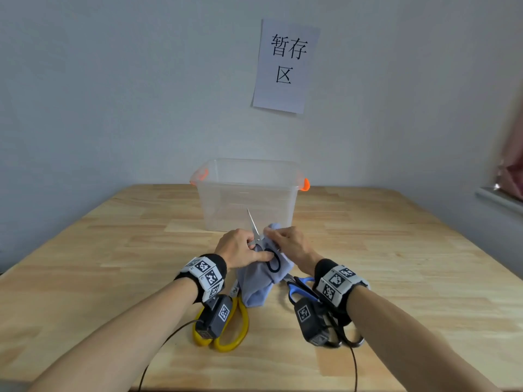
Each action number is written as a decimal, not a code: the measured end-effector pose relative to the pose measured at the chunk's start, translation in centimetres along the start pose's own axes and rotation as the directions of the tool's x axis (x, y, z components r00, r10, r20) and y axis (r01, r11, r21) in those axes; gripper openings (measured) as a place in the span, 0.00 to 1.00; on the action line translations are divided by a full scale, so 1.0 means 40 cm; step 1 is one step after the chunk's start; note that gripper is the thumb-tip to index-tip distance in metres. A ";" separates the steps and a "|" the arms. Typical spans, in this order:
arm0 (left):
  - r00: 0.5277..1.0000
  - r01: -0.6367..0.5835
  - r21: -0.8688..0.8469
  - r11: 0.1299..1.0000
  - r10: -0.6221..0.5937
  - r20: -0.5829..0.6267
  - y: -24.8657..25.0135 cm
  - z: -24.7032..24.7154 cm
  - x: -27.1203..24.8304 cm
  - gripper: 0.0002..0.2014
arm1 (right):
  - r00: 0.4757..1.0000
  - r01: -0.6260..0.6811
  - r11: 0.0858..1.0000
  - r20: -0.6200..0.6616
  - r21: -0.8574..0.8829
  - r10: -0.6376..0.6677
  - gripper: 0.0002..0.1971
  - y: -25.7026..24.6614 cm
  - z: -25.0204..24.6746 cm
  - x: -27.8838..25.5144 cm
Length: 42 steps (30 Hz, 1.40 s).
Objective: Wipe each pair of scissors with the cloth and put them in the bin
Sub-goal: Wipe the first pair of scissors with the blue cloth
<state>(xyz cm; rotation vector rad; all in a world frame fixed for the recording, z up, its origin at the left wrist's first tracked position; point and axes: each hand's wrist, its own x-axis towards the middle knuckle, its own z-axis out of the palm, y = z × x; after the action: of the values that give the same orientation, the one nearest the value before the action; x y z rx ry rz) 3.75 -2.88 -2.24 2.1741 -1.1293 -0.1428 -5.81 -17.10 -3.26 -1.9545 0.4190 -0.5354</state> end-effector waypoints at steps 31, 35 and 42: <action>0.998 0.062 -0.081 0.995 -0.061 0.017 -0.094 -0.026 -0.002 0.31 | 0.990 -0.070 0.982 -0.109 0.174 0.090 0.21 0.029 -0.020 0.039; 0.998 0.064 -0.096 0.993 -0.062 0.023 -0.084 -0.024 0.000 0.29 | 0.990 -0.141 0.961 0.039 0.238 0.136 0.18 0.017 0.004 0.027; 0.997 0.050 -0.107 0.993 -0.042 0.072 -0.054 -0.015 0.004 0.29 | 0.983 -0.169 0.932 -0.015 0.319 0.183 0.24 -0.005 0.032 0.023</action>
<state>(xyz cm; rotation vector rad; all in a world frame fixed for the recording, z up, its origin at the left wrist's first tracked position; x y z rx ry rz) 5.57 -1.84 -3.07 2.1134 -1.0849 -0.2957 -4.34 -16.54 -3.41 -1.5812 0.4990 -0.4970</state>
